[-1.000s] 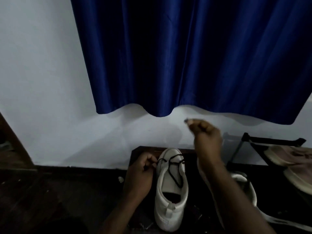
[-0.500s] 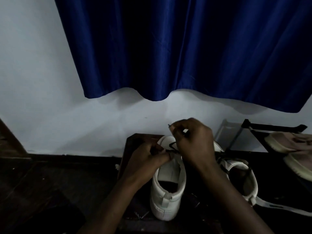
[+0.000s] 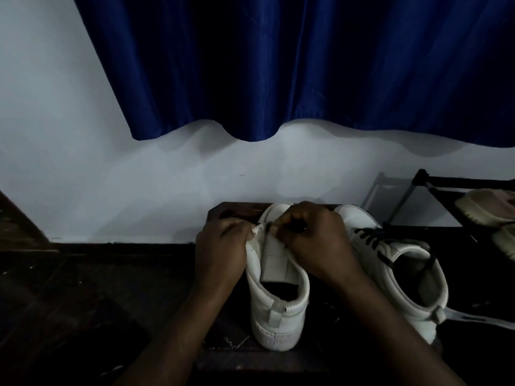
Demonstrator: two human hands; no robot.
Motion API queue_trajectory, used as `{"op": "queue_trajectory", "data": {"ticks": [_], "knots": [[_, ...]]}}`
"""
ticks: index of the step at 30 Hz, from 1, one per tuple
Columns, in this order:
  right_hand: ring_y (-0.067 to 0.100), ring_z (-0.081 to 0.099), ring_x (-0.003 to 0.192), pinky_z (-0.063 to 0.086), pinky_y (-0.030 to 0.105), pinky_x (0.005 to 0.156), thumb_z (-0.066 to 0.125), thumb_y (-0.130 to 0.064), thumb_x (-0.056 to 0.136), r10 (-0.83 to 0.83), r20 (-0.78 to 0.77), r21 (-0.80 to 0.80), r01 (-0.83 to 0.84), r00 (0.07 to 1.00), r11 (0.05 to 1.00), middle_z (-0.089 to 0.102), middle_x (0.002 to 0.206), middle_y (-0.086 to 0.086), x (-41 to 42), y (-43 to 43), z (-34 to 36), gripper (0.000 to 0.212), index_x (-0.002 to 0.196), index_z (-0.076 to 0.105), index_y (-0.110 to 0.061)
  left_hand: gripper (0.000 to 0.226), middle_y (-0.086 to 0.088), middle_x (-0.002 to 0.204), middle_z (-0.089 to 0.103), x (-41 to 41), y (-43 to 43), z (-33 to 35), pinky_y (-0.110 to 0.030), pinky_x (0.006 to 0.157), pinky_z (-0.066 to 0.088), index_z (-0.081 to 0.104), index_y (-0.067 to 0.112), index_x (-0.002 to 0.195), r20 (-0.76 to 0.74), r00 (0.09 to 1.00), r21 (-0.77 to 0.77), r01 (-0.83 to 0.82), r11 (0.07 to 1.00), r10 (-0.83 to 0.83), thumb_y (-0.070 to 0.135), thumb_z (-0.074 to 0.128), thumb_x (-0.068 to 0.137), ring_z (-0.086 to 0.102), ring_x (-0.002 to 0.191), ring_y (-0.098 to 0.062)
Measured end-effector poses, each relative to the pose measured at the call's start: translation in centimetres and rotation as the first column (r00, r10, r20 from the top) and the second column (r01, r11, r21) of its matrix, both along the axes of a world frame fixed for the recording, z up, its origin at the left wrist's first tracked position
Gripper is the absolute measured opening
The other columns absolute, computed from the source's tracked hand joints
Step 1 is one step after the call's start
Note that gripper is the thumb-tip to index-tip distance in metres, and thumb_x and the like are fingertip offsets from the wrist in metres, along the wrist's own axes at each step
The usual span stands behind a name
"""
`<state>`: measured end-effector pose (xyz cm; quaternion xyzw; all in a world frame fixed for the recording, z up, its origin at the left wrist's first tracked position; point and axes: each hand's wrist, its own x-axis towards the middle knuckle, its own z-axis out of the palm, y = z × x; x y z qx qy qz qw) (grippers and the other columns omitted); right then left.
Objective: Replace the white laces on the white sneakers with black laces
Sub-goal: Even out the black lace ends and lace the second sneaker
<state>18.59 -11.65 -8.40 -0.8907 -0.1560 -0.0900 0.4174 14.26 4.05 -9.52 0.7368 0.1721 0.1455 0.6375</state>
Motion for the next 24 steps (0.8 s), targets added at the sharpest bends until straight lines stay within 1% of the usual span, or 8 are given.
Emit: {"op": "queue_trajectory", "data": {"ticks": [3, 5, 8, 11, 17, 20, 21, 24], "knots": [[0.007, 0.066, 0.076, 0.049, 0.025, 0.069, 0.085, -0.021, 0.076, -0.014, 0.07, -0.082, 0.02, 0.997, 0.996, 0.072, 0.084, -0.011, 0.2, 0.4, -0.3, 0.047, 0.054, 0.053, -0.046, 0.024, 0.014, 0.068, 0.074, -0.1, -0.3, -0.2, -0.033, 0.075, 0.053, 0.076, 0.041, 0.069, 0.037, 0.999, 0.028, -0.019, 0.999, 0.018, 0.027, 0.056, 0.07, 0.068, 0.07, 0.0], [0.011, 0.068, 0.079, 0.052, 0.027, 0.072, 0.084, -0.019, 0.074, -0.008, 0.076, -0.1, 0.016, 0.997, 0.995, 0.072, 0.087, -0.01, 0.3, 0.5, -0.6, 0.039, 0.057, 0.057, -0.042, 0.025, 0.013, 0.068, 0.074, 0.0, -0.3, -0.2, -0.038, 0.078, 0.056, 0.076, 0.042, 0.072, 0.055, 0.998, 0.049, -0.015, 0.999, 0.013, 0.029, 0.054, 0.068, 0.069, 0.073, -0.005], [0.011, 0.069, 0.084, 0.053, 0.026, 0.077, 0.082, -0.016, 0.073, 0.037, 0.079, -0.124, -0.027, 0.996, 0.992, 0.073, 0.091, -0.011, 0.4, 0.5, -0.7, 0.016, 0.069, 0.074, -0.029, 0.025, 0.013, 0.07, 0.074, -0.1, -0.3, -0.4, -0.04, 0.081, 0.058, 0.076, 0.041, 0.074, 0.075, 0.997, 0.059, -0.009, 0.998, 0.005, 0.03, 0.054, 0.069, 0.071, 0.077, -0.008], [0.01, 0.07, 0.088, 0.055, 0.03, 0.082, 0.077, -0.016, 0.073, 0.077, 0.089, -0.123, -0.066, 0.993, 0.99, 0.073, 0.096, -0.012, 0.4, 0.6, -0.8, 0.009, 0.076, 0.079, -0.025, 0.023, 0.013, 0.071, 0.074, -0.2, -0.3, -0.5, -0.039, 0.08, 0.058, 0.076, 0.039, 0.075, 0.095, 0.995, 0.076, 0.001, 0.997, -0.008, 0.032, 0.055, 0.069, 0.07, 0.076, -0.006], [0.01, 0.068, 0.086, 0.056, 0.031, 0.079, 0.067, -0.025, 0.071, 0.087, 0.131, -0.137, -0.069, 0.988, 0.988, 0.071, 0.097, -0.014, 0.0, 0.7, -0.6, 0.012, 0.075, 0.077, -0.023, 0.027, 0.013, 0.076, 0.075, -0.2, -0.2, -1.3, -0.036, 0.073, 0.056, 0.077, 0.036, 0.089, 0.193, 0.981, 0.212, -0.014, 0.977, -0.027, 0.046, 0.055, 0.075, 0.07, 0.076, -0.003], [0.012, 0.068, 0.085, 0.056, 0.035, 0.077, 0.064, -0.027, 0.072, 0.079, 0.129, -0.126, -0.062, 0.989, 0.99, 0.071, 0.096, -0.012, -0.2, 0.9, -0.6, 0.012, 0.075, 0.075, -0.022, 0.032, 0.017, 0.084, 0.076, -0.1, -0.3, -1.6, -0.03, 0.076, 0.056, 0.081, 0.033, 0.088, 0.267, 0.963, 0.277, -0.044, 0.96, -0.033, 0.053, 0.056, 0.086, 0.071, 0.086, 0.001], [0.014, 0.068, 0.085, 0.056, 0.036, 0.076, 0.062, -0.027, 0.073, 0.075, 0.122, -0.124, -0.06, 0.99, 0.99, 0.071, 0.096, -0.011, -0.2, 1.0, -0.6, 0.014, 0.075, 0.074, -0.021, 0.033, 0.018, 0.088, 0.076, -0.1, -0.2, -1.7, -0.03, 0.079, 0.057, 0.081, 0.033, 0.09, 0.289, 0.956, 0.279, -0.044, 0.959, -0.04, 0.054, 0.056, 0.089, 0.071, 0.09, 0.0], [0.017, 0.068, 0.084, 0.056, 0.038, 0.076, 0.057, -0.029, 0.073, 0.066, 0.11, -0.149, -0.049, 0.992, 0.988, 0.07, 0.096, -0.008, -0.2, 1.0, -0.5, 0.02, 0.077, 0.074, -0.02, 0.035, 0.017, 0.096, 0.076, 0.3, -0.1, -1.9, -0.039, 0.085, 0.057, 0.082, 0.029, 0.095, 0.332, 0.939, 0.317, -0.02, 0.948, -0.091, 0.052, 0.055, 0.097, 0.071, 0.101, -0.007]]}}
